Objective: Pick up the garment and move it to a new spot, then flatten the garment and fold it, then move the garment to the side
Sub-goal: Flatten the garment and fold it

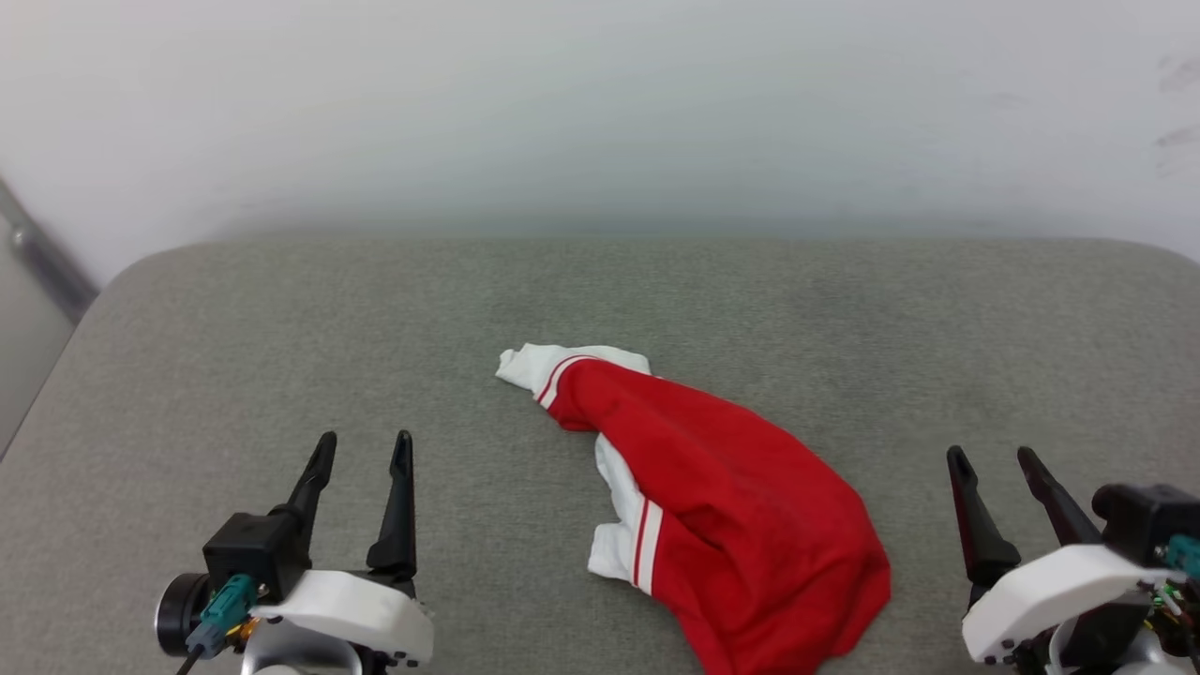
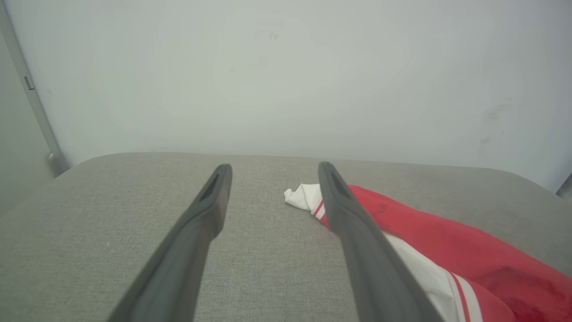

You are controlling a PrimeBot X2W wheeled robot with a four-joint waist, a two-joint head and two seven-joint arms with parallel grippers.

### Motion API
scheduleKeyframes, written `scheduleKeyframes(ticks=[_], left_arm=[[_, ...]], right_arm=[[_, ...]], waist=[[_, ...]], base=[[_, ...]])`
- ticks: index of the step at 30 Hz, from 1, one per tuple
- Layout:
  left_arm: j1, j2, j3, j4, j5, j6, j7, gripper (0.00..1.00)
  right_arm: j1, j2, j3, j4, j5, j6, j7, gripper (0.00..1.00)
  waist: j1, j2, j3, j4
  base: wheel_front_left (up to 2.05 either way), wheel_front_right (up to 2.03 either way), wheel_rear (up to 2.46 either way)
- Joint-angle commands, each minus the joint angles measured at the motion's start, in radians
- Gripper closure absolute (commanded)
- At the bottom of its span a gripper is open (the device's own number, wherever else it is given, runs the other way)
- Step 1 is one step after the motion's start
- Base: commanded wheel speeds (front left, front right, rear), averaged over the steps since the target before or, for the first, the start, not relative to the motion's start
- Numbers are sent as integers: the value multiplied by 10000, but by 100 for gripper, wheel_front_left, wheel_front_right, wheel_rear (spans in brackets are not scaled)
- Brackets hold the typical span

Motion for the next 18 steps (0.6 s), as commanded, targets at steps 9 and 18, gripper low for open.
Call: scheduleKeyframes(ticks=[9, 18], left_arm=[[-723, -484, -177, -192, 250, -280, -148, 0], [-1336, -1095, -120, 20, 468, -804, -215, 0]], right_arm=[[-2172, -681, -204, 1628, 652, -1, 3672, 0], [-4565, -1828, 1114, 2994, 1108, 1, 7066, 0]], waist=[[0, -1, 945, 1357], [0, -1, 1880, 2348]], base=[[0, 0, 0], [0, 0, 0]])
